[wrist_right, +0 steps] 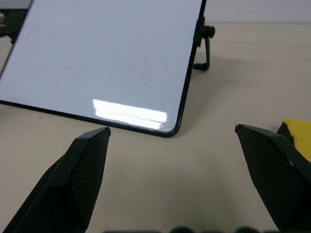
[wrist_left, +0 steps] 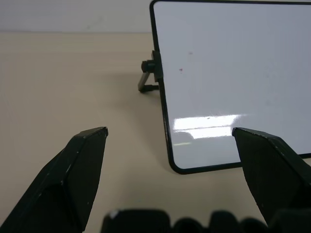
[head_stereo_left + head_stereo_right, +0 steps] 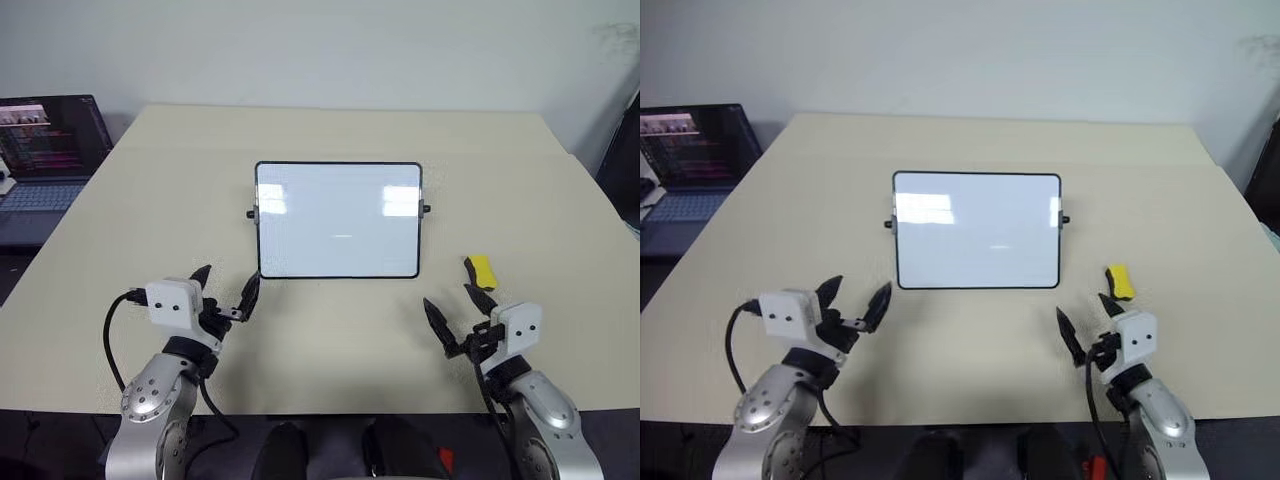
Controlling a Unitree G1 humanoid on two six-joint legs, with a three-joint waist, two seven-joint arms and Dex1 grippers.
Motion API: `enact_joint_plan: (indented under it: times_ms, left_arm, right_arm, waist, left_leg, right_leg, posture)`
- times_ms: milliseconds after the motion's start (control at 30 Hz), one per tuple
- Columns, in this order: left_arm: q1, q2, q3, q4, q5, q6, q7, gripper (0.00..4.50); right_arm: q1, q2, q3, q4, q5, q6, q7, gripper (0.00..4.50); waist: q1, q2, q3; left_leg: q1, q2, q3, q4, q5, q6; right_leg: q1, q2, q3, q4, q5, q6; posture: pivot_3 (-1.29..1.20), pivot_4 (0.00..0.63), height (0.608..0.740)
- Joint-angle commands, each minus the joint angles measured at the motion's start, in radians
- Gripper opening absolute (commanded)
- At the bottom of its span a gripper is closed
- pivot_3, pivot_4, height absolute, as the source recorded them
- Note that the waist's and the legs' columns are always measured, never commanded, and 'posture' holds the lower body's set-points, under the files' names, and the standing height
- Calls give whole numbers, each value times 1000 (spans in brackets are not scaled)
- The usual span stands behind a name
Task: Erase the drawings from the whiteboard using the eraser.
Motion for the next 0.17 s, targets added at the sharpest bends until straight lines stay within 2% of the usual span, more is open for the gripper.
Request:
enact_joint_plan:
  times_ms: [33, 167]
  left_arm:
    - [31, 17, 3, 15, 38, -72, 2, 4500]
    - [-10, 2, 23, 92, 66, -113, 58, 4500]
  right_arm:
    - [6, -13, -25, 7, 22, -41, 7, 4477]
    - [-40, -22, -58, 28, 12, -40, -35, 4477]
  waist:
    - [0, 0, 0]
    - [0, 0, 0]
  left_leg:
    - [3, 0, 0, -1, 0, 0]
    - [4, 1, 0, -1, 0, 0]
  right_leg:
    - [5, 0, 0, -2, -1, -2]
    - [5, 0, 0, -1, -2, -3]
  posture:
    - [0, 150, 740]
    - [0, 150, 740]
